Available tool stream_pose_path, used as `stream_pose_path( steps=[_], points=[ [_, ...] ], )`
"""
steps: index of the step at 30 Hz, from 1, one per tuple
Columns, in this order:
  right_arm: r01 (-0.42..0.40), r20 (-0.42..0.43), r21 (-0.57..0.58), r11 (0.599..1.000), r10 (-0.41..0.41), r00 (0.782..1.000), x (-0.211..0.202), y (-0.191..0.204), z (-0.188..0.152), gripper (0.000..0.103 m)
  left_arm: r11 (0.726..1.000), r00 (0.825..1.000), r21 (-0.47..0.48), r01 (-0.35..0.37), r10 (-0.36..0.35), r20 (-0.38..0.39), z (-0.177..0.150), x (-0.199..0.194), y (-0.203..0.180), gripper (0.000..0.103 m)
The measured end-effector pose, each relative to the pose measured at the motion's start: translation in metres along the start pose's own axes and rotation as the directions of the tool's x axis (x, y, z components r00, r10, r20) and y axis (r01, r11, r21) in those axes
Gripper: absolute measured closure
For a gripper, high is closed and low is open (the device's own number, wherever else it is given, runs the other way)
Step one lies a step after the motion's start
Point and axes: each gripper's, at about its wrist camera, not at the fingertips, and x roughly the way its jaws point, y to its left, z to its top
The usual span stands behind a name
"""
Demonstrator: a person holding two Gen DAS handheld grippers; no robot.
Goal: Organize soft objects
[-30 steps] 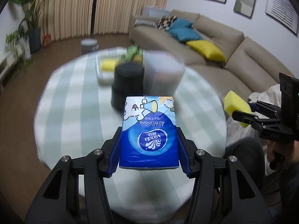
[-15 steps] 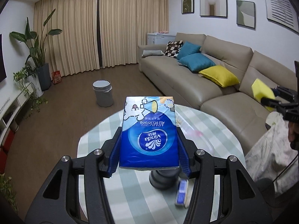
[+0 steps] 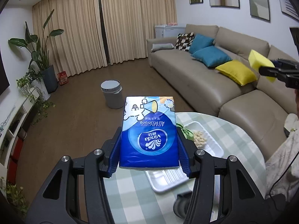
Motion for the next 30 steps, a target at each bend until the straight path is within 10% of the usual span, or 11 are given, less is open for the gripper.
stream_pose_path(
  steps=[16, 30],
  points=[
    [-0.109, -0.155, -0.008, 0.994, 0.106, 0.982, 0.157, -0.005, -0.004, 0.046, 0.999, 0.987, -0.011, 0.051, -0.052, -0.155, -0.031, 0.135, 0.002, 0.053],
    [-0.278, -0.398, -0.089, 0.956, 0.221, 0.890, 0.238, 0.026, -0.106, 0.046, 0.994, 0.952, 0.048, 0.100, -0.081, -0.295, -0.088, 0.194, -0.027, 0.053]
  ],
)
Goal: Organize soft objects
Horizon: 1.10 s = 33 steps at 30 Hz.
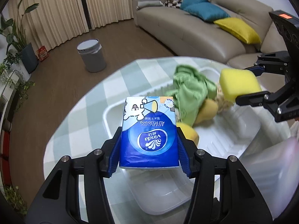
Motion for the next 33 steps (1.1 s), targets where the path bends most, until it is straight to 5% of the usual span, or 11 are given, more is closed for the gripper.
stream_pose_path(
  steps=[9, 27, 33],
  points=[
    [-0.049, -0.080, -0.081, 0.995, 0.042, 0.996, 0.030, 0.017, -0.020, 0.046, 1.000, 0.998, 0.028, 0.009, -0.007, -0.064, -0.020, 0.023, -0.007, 0.053],
    [-0.057, -0.138, -0.084, 0.995, 0.046, 0.989, 0.052, 0.018, -0.038, 0.049, 1.000, 0.998, 0.027, 0.002, 0.000, -0.056, -0.023, 0.027, -0.008, 0.052],
    [-0.052, -0.129, -0.092, 0.994, 0.039, 0.991, 0.054, 0.019, -0.037, 0.048, 1.000, 0.999, 0.025, -0.013, 0.014, -0.038, -0.023, 0.028, -0.008, 0.028]
  ],
)
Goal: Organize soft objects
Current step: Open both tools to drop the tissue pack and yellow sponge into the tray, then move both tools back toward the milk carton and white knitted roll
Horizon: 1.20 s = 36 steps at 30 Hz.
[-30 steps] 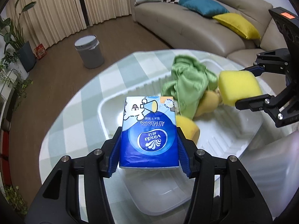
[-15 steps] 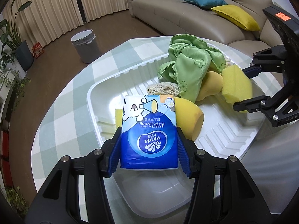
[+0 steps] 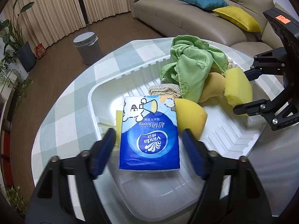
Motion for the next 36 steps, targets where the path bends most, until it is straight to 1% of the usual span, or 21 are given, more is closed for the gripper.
stream_pose_path(
  steps=[3, 5, 7, 8, 9, 10, 11, 13, 14, 17, 19, 21, 24, 28, 32, 33, 36],
  points=[
    [0.004, 0.010, 0.000, 1.000, -0.004, 1.000, -0.002, 0.000, -0.001, 0.045, 1.000, 1.000, -0.011, -0.006, 0.006, 0.003, 0.000, -0.001, 0.002, 0.025],
    [0.008, 0.018, 0.002, 1.000, -0.008, 1.000, -0.004, -0.001, -0.001, 0.041, 1.000, 1.000, -0.015, -0.011, 0.011, 0.015, 0.001, -0.005, 0.003, 0.020],
    [0.016, 0.030, -0.001, 1.000, -0.016, 0.999, -0.007, -0.001, -0.002, 0.035, 1.000, 1.000, -0.021, -0.013, 0.013, 0.028, 0.002, -0.010, 0.005, 0.019],
    [0.021, 0.034, -0.001, 1.000, -0.021, 0.999, -0.009, -0.001, -0.002, 0.033, 1.000, 0.999, -0.022, -0.014, 0.015, 0.035, 0.003, -0.012, 0.006, 0.017],
    [0.028, 0.043, -0.001, 1.000, -0.028, 0.999, -0.011, -0.002, -0.002, 0.029, 1.000, 0.999, -0.022, -0.012, 0.013, 0.042, 0.003, -0.015, 0.006, 0.015],
    [0.031, 0.054, -0.001, 1.000, -0.031, 0.998, -0.014, -0.002, -0.002, 0.026, 1.000, 0.999, -0.023, -0.010, 0.011, 0.049, 0.004, -0.017, 0.007, 0.012],
    [0.033, 0.071, 0.002, 0.999, -0.033, 0.997, -0.018, -0.003, -0.003, 0.024, 1.000, 0.998, -0.024, -0.010, 0.012, 0.059, 0.005, -0.021, 0.008, 0.012],
    [0.046, 0.103, 0.005, 0.999, -0.046, 0.994, -0.027, -0.005, -0.003, 0.017, 1.000, 0.997, -0.028, -0.012, 0.014, 0.077, 0.006, -0.026, 0.009, 0.010],
    [0.049, 0.113, 0.006, 0.999, -0.049, 0.992, -0.030, -0.006, -0.003, 0.016, 0.999, 0.996, -0.033, -0.009, 0.012, 0.087, 0.006, -0.030, 0.010, 0.008],
    [0.066, 0.143, 0.007, 0.998, -0.066, 0.987, -0.042, -0.008, -0.003, 0.010, 0.998, 0.992, -0.053, -0.015, 0.022, 0.125, 0.006, -0.042, 0.014, 0.003],
    [0.073, 0.169, 0.010, 0.997, -0.074, 0.983, -0.051, -0.011, -0.003, 0.003, 0.997, 0.988, -0.070, -0.024, 0.034, 0.149, 0.006, -0.051, 0.019, 0.000],
    [0.088, 0.204, 0.016, 0.996, -0.089, 0.975, -0.064, -0.013, -0.003, 0.000, 0.996, 0.986, -0.090, -0.023, 0.037, 0.165, 0.004, -0.059, 0.023, 0.000],
    [0.107, 0.238, 0.041, 0.993, -0.114, 0.965, -0.079, -0.018, -0.004, 0.000, 0.993, 0.982, -0.112, -0.034, 0.054, 0.180, 0.002, -0.073, 0.030, 0.000],
    [0.151, 0.274, 0.105, 0.983, -0.175, 0.946, -0.103, -0.028, -0.007, 0.000, 0.991, 0.970, -0.132, -0.036, 0.066, 0.232, -0.008, -0.101, 0.034, 0.000],
    [0.146, 0.352, 0.190, 0.971, -0.206, 0.913, -0.145, -0.036, -0.020, 0.000, 0.989, 0.951, -0.140, -0.052, 0.091, 0.297, -0.028, -0.141, 0.035, 0.000],
    [0.142, 0.376, 0.214, 0.967, -0.215, 0.901, -0.159, -0.037, -0.026, 0.000, 0.988, 0.947, -0.144, -0.055, 0.097, 0.306, -0.034, -0.151, 0.035, 0.000],
    [0.138, 0.416, 0.264, 0.955, -0.242, 0.877, -0.194, -0.036, -0.044, 0.000, 0.985, 0.938, -0.164, -0.046, 0.099, 0.332, -0.053, -0.177, 0.035, 0.000]
  ],
)
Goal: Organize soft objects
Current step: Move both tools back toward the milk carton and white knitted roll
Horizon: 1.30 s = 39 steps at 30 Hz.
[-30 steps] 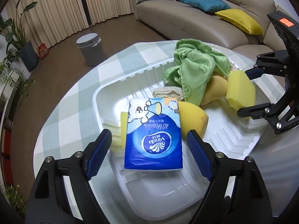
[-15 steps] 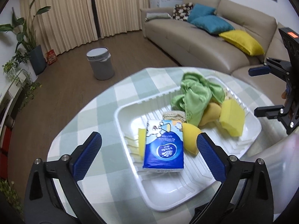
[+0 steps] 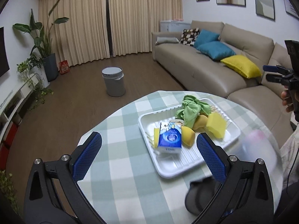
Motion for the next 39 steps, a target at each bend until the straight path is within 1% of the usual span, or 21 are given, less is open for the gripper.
stream_pose_path(
  steps=[3, 6, 9, 13, 15, 18, 21, 24, 27, 29, 32, 33, 34, 35, 37, 39],
  points=[
    [0.015, 0.049, 0.040, 0.999, -0.017, 0.999, -0.039, -0.002, -0.004, 0.000, 0.999, 0.999, -0.022, 0.025, -0.024, 0.021, -0.016, -0.032, 0.000, 0.000],
    [0.021, 0.098, 0.080, 0.997, -0.029, 0.995, -0.078, 0.000, -0.015, 0.000, 0.998, 0.997, -0.036, 0.055, -0.053, 0.054, -0.040, -0.064, -0.006, 0.000],
    [0.018, 0.146, 0.105, 0.994, -0.033, 0.989, -0.118, 0.012, -0.037, 0.000, 0.995, 0.995, -0.057, 0.076, -0.073, 0.061, -0.065, -0.085, -0.015, 0.000],
    [-0.013, 0.160, 0.129, 0.992, -0.008, 0.987, -0.150, 0.039, -0.073, 0.000, 0.988, 0.991, -0.090, 0.127, -0.123, 0.045, -0.105, -0.105, -0.033, 0.000],
    [-0.020, 0.154, 0.136, 0.991, -0.001, 0.988, -0.158, 0.057, -0.094, 0.000, 0.984, 0.989, -0.101, 0.144, -0.140, 0.040, -0.121, -0.112, -0.043, 0.000],
    [-0.063, 0.141, 0.157, 0.986, 0.041, 0.989, -0.166, 0.085, -0.126, 0.000, 0.979, 0.984, -0.108, 0.175, -0.172, 0.039, -0.149, -0.123, -0.058, 0.000],
    [-0.112, 0.135, 0.184, 0.977, 0.088, 0.987, -0.166, 0.119, -0.162, 0.000, 0.973, 0.976, -0.084, 0.217, -0.214, 0.045, -0.173, -0.133, -0.078, 0.000],
    [-0.156, 0.116, 0.204, 0.966, 0.135, 0.984, -0.160, 0.150, -0.193, 0.000, 0.967, 0.970, -0.073, 0.243, -0.240, 0.049, -0.193, -0.142, -0.095, 0.000],
    [-0.166, 0.067, 0.228, 0.959, 0.155, 0.986, -0.146, 0.184, -0.224, 0.000, 0.952, 0.961, -0.138, 0.273, -0.275, 0.005, -0.210, -0.138, -0.103, 0.000],
    [-0.176, 0.041, 0.261, 0.949, 0.171, 0.984, -0.133, 0.207, -0.243, 0.000, 0.950, 0.963, -0.174, 0.261, -0.268, -0.016, -0.220, -0.134, -0.105, 0.000],
    [-0.145, -0.006, 0.259, 0.955, 0.152, 0.988, -0.118, 0.231, -0.255, 0.000, 0.949, 0.969, -0.215, 0.230, -0.243, -0.036, -0.231, -0.131, -0.102, 0.000],
    [-0.136, -0.019, 0.247, 0.959, 0.145, 0.989, -0.114, 0.236, -0.256, 0.000, 0.952, 0.971, -0.214, 0.220, -0.235, -0.049, -0.233, -0.129, -0.101, 0.000],
    [-0.132, -0.038, 0.232, 0.964, 0.144, 0.989, -0.108, 0.240, -0.256, 0.000, 0.960, 0.976, -0.205, 0.191, -0.207, -0.062, -0.233, -0.128, -0.100, 0.000],
    [-0.130, -0.053, 0.211, 0.969, 0.144, 0.988, -0.103, 0.246, -0.255, 0.000, 0.962, 0.979, -0.206, 0.178, -0.195, -0.067, -0.235, -0.128, -0.098, 0.000],
    [-0.124, -0.076, 0.181, 0.976, 0.139, 0.987, -0.094, 0.251, -0.251, 0.000, 0.957, 0.977, -0.227, 0.180, -0.200, -0.071, -0.235, -0.126, -0.094, 0.000],
    [-0.110, -0.101, 0.185, 0.977, 0.131, 0.986, -0.084, 0.251, -0.248, 0.000, 0.961, 0.979, -0.219, 0.169, -0.189, -0.074, -0.234, -0.125, -0.092, 0.000]
  ],
)
